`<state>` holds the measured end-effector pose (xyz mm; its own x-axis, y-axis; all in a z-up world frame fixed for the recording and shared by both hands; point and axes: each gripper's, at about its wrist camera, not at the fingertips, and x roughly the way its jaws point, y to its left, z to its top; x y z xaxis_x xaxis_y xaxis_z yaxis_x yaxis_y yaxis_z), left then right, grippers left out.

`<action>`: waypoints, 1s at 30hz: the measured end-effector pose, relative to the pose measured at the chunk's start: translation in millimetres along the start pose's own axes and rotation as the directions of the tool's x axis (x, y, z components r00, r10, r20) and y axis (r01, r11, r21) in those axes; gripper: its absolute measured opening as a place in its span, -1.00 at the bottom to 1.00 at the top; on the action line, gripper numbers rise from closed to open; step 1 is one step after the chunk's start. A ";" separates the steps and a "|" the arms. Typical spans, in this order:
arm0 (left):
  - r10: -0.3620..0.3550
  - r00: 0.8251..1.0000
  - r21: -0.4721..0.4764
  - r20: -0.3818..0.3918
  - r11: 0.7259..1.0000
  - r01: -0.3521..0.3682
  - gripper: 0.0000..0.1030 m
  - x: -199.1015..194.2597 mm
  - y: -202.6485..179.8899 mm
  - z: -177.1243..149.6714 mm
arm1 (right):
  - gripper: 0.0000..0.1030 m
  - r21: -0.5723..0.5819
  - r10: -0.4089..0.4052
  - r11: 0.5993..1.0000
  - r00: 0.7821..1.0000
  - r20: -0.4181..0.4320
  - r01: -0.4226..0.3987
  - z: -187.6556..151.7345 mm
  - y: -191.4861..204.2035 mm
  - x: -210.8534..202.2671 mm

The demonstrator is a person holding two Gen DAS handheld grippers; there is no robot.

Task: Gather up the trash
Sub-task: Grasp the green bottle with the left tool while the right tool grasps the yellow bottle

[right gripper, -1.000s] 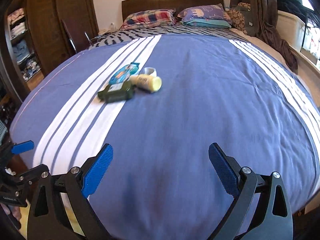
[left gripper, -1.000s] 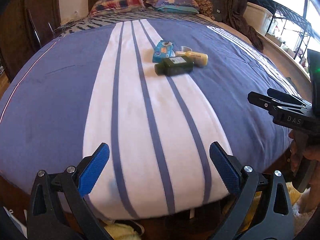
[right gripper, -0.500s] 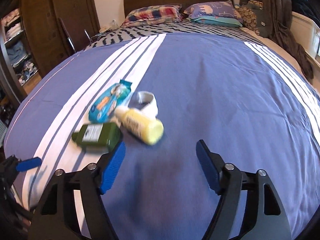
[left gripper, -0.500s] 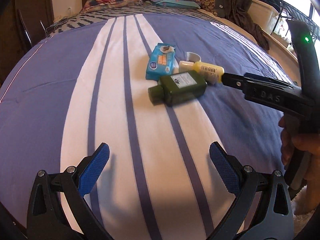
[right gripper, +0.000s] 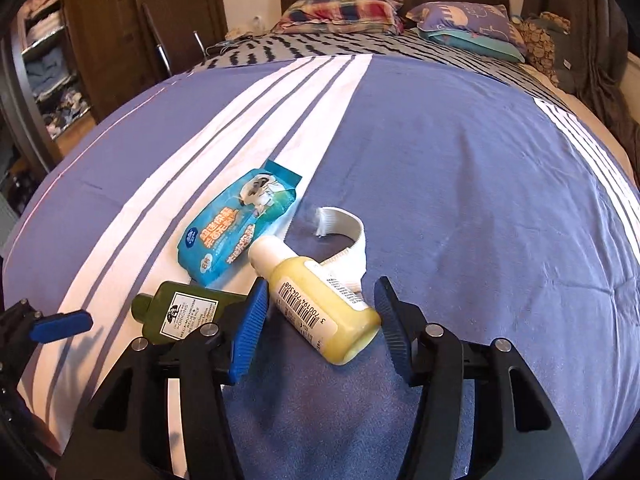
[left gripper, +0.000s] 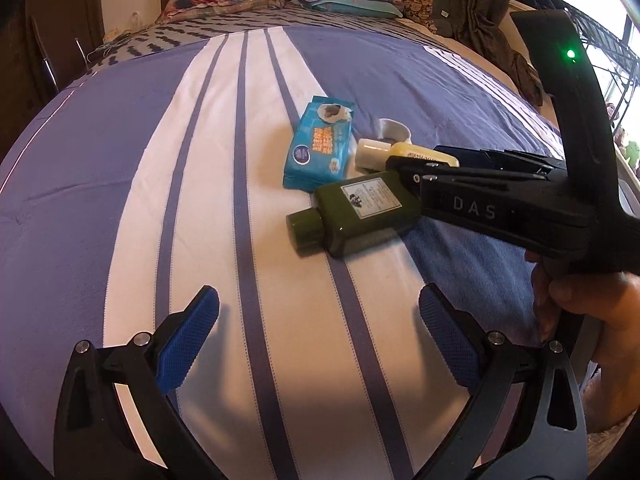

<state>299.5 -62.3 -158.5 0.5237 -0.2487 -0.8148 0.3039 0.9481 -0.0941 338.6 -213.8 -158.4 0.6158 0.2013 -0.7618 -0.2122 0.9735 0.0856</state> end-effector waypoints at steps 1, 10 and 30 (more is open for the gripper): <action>-0.004 1.000 -0.003 0.000 1.000 0.004 0.84 0.7 -1.0 1.2 | 0.07 0.000 0.006 1.000 1.000 0.000 -0.006 0.1 0.0 0.0; 0.006 1.000 -0.012 -0.001 1.000 -0.006 0.85 15.4 -18.1 18.2 | 0.06 0.042 0.025 0.999 0.998 0.056 -0.027 1.1 -22.0 -21.7; 0.040 0.999 -0.093 -0.004 0.995 -0.040 0.61 41.3 -18.2 42.7 | 0.06 0.072 -0.032 0.997 0.994 0.101 0.025 -15.8 -58.0 -49.4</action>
<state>349.6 -98.3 -166.0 0.5319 -0.2097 -0.8204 0.2071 0.9716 -0.1141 308.5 -281.9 -135.9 0.6960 0.1803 -0.6950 -0.1422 0.9834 0.1127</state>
